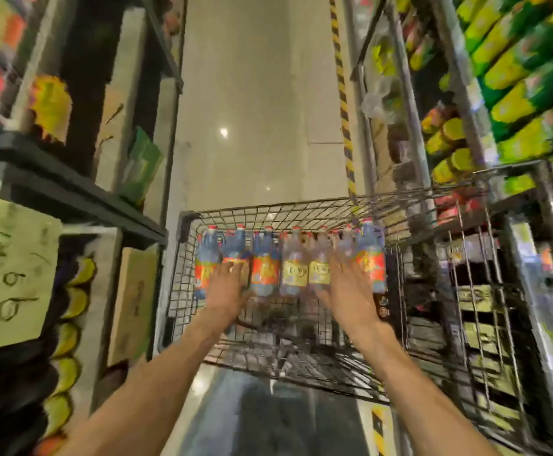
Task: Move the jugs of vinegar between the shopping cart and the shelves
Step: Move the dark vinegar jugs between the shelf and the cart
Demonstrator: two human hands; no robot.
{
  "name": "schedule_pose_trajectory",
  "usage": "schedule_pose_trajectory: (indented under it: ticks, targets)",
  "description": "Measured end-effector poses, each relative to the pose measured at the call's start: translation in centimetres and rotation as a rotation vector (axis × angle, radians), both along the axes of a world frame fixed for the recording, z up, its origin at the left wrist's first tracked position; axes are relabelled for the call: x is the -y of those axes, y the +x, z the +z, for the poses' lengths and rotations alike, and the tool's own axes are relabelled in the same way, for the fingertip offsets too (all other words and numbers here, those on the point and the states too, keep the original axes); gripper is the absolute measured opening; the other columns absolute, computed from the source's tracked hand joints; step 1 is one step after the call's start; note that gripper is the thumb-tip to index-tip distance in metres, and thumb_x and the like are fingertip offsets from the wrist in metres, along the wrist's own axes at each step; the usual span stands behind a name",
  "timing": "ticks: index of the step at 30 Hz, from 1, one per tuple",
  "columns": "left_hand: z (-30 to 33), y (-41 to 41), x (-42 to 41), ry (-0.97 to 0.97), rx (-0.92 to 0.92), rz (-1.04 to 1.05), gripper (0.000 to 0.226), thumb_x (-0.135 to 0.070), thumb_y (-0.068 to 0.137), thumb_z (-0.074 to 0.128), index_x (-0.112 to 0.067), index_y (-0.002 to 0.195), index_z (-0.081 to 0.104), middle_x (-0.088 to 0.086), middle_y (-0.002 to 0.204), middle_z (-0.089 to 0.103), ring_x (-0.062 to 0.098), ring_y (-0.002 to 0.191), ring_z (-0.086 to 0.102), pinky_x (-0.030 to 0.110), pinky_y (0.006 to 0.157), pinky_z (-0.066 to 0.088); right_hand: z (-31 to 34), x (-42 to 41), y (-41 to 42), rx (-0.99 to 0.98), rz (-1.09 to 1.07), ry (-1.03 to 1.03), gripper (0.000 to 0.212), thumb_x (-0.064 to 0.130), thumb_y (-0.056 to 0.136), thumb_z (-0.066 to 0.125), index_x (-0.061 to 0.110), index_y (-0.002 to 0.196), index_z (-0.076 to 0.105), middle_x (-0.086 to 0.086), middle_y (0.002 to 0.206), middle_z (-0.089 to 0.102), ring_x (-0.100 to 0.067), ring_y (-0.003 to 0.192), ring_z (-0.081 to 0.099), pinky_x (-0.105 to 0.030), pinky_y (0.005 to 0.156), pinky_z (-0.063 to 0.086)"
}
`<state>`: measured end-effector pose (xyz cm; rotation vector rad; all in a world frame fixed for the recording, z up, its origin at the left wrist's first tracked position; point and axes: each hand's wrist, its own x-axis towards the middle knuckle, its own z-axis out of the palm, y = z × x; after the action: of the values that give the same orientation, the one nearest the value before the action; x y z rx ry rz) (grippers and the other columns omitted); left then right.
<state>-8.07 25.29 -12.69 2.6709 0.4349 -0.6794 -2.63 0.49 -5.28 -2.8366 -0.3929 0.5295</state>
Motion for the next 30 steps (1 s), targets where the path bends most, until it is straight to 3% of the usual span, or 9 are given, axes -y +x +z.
schedule_pose_trajectory:
  ticks: [3, 7, 10, 12, 18, 22, 27, 30]
  targets:
    - [-3.5, 1.1, -0.6, -0.052, -0.084, 0.137, 0.081, -0.042, 0.09, 0.069, -0.01, 0.154, 0.03, 0.02, 0.151, 0.04, 0.04, 0.136, 0.042, 0.049, 0.108, 0.039, -2.7, 0.2, 1.5, -0.017, -0.005, 0.047, 0.088, 0.04, 0.085, 0.079, 0.025, 0.155, 0.027, -0.006, 0.154, 0.045, -0.031, 0.135, 0.047, -0.048, 0.104, 0.046]
    - [-7.8, 2.1, -0.6, -0.058, -0.105, 0.244, 0.109, -0.04, 0.084, 0.078, -0.004, 0.16, 0.008, 0.023, 0.16, 0.028, 0.044, 0.14, 0.039, 0.054, 0.115, 0.033, -6.1, 1.2, 2.2, -0.158, -0.051, 0.017, 0.077, 0.043, 0.092, 0.07, 0.017, 0.154, 0.034, -0.006, 0.15, 0.048, -0.032, 0.142, 0.037, -0.043, 0.113, 0.033]
    - [-10.1, 2.3, 0.2, -0.088, -0.165, 0.351, 0.12, -0.046, 0.082, 0.08, -0.006, 0.16, -0.002, 0.024, 0.158, 0.023, 0.047, 0.14, 0.034, 0.06, 0.112, 0.035, -8.6, 2.3, 2.0, -0.165, -0.101, 0.005, 0.078, 0.039, 0.083, 0.08, 0.018, 0.148, 0.041, -0.003, 0.135, 0.057, -0.027, 0.127, 0.051, -0.043, 0.1, 0.048]
    - [-11.5, 1.9, 0.2, -0.083, -0.149, 0.35, 0.123, -0.053, 0.083, 0.077, -0.008, 0.16, -0.008, 0.024, 0.16, 0.019, 0.047, 0.141, 0.03, 0.063, 0.111, 0.033, -9.9, 2.8, 1.9, -0.157, -0.107, 0.0, 0.08, 0.04, 0.082, 0.08, 0.019, 0.148, 0.041, 0.0, 0.134, 0.055, -0.022, 0.126, 0.051, -0.04, 0.101, 0.048]
    - [-13.2, -0.2, -1.2, -0.072, -0.05, 0.3, 0.117, -0.056, 0.085, 0.071, -0.013, 0.162, -0.005, 0.025, 0.161, 0.021, 0.049, 0.14, 0.029, 0.066, 0.109, 0.034, -12.1, 3.7, 2.5, -0.198, -0.114, -0.033, 0.076, 0.041, 0.086, 0.076, 0.016, 0.148, 0.041, -0.003, 0.134, 0.055, -0.025, 0.125, 0.051, -0.04, 0.102, 0.046]
    - [-13.4, 0.9, -1.2, -0.082, -0.04, 0.317, 0.122, -0.044, 0.08, 0.082, -0.008, 0.162, -0.002, 0.029, 0.153, 0.025, 0.051, 0.132, 0.034, 0.066, 0.106, 0.034, -12.9, 3.9, 3.1, -0.207, -0.15, -0.012, 0.071, 0.041, 0.089, 0.073, 0.017, 0.148, 0.041, -0.003, 0.136, 0.053, -0.024, 0.126, 0.049, -0.042, 0.104, 0.044]
    - [-12.2, 1.7, -1.0, -0.155, -0.019, 0.465, 0.131, -0.024, 0.066, 0.093, -0.007, 0.161, 0.005, 0.032, 0.144, 0.033, 0.049, 0.131, 0.036, 0.062, 0.107, 0.033, -12.9, 4.7, 3.5, -0.165, -0.302, -0.043, 0.075, 0.039, 0.09, 0.074, 0.018, 0.15, 0.036, -0.008, 0.145, 0.044, -0.027, 0.134, 0.043, -0.047, 0.11, 0.042]
    - [-12.4, 0.1, -0.9, -0.184, -0.017, 0.514, 0.134, -0.019, 0.062, 0.095, -0.005, 0.16, 0.004, 0.034, 0.138, 0.036, 0.051, 0.127, 0.037, 0.062, 0.104, 0.037, -13.2, 5.8, 4.7, -0.104, -0.477, -0.128, 0.088, 0.038, 0.084, 0.081, 0.012, 0.152, 0.031, -0.015, 0.147, 0.04, -0.033, 0.135, 0.04, -0.05, 0.107, 0.044]
